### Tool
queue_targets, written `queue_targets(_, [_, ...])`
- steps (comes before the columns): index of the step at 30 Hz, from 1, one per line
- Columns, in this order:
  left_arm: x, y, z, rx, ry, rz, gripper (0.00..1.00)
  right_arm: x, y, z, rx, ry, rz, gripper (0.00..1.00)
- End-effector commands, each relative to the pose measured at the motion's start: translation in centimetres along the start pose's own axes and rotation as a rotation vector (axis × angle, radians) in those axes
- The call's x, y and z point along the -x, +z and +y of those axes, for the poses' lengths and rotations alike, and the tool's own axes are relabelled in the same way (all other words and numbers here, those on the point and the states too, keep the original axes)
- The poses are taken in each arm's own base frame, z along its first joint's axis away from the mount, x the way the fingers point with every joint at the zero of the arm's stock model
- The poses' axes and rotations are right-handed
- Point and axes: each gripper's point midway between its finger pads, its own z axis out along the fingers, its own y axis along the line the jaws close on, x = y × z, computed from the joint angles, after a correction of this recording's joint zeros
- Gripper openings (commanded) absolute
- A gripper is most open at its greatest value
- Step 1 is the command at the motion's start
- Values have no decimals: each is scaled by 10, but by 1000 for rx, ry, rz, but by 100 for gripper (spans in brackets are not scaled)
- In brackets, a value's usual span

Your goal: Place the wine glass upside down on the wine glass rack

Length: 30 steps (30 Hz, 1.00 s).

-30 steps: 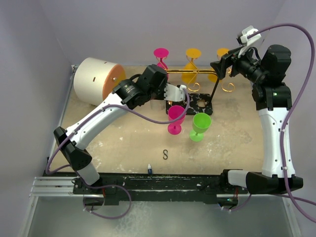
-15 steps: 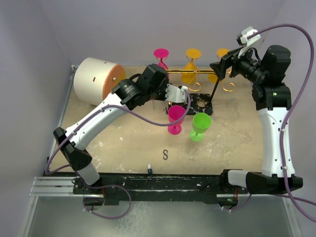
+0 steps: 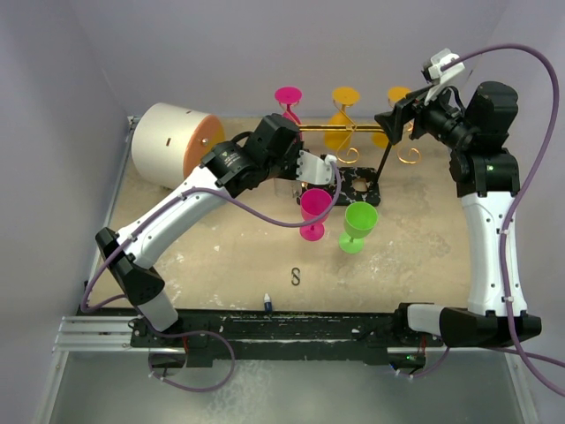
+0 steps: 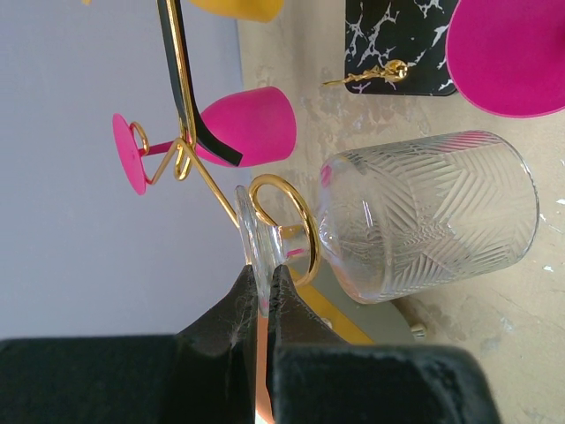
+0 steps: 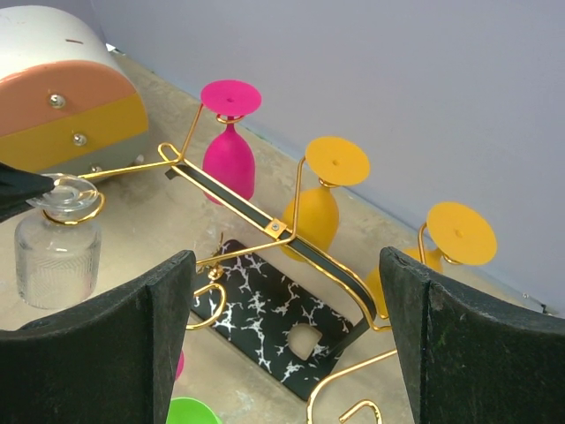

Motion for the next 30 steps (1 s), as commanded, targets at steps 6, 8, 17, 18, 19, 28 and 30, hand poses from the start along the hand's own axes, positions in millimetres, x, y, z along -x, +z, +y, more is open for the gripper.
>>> queue_targets(6, [35, -13, 36, 113, 56, -132, 0, 15, -5, 0, 2, -30, -51, 87])
queue_targets(8, [34, -10, 37, 121, 65, -122, 0, 15, -5, 0, 1, -30, -51, 87])
queue_targets(17, [29, -1, 34, 120, 109, -83, 0, 12, -6, 1, 4, -33, -47, 87])
queue_targets(18, [28, 1, 33, 115, 114, -78, 0, 12, -6, 1, 3, -33, -46, 87])
queue_targets(19, [28, 1, 32, 113, 117, -75, 0, 12, -6, 1, 3, -34, -47, 88])
queue_targets(28, [26, 3, 27, 103, 110, -61, 12, 11, -6, 1, 4, -34, -45, 88])
queue_targets(30, [26, 3, 26, 100, 104, -64, 13, 11, -6, 1, 5, -33, -46, 88])
